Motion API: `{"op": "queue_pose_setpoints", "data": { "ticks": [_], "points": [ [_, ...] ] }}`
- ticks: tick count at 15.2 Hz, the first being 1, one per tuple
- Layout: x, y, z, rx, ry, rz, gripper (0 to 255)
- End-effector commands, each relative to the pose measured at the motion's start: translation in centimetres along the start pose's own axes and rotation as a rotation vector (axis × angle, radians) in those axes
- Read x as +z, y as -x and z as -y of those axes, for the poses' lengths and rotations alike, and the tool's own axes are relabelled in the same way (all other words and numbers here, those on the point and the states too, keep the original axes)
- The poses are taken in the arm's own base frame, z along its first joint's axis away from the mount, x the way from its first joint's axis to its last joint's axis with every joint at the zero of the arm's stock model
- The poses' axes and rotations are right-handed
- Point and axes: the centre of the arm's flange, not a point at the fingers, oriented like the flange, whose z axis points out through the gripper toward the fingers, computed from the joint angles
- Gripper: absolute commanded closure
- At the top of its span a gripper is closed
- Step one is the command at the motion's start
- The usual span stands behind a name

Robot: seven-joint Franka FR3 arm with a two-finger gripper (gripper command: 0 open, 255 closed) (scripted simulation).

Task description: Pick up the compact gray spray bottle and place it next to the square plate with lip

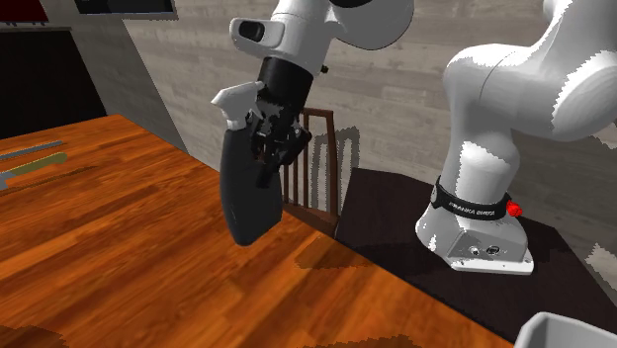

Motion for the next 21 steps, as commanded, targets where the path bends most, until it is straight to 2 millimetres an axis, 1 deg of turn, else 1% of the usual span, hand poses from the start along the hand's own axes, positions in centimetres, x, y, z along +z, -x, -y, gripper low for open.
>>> {"op": "queue_pose_setpoints", "data": {
  "ticks": [1,21],
  "points": [
    [-0.9,-0.5,0.0,0.0,0.0,0.001,255],
    [-10.0,-5.9,0.0,0.0,0.0,0.001,255]
  ]
}}
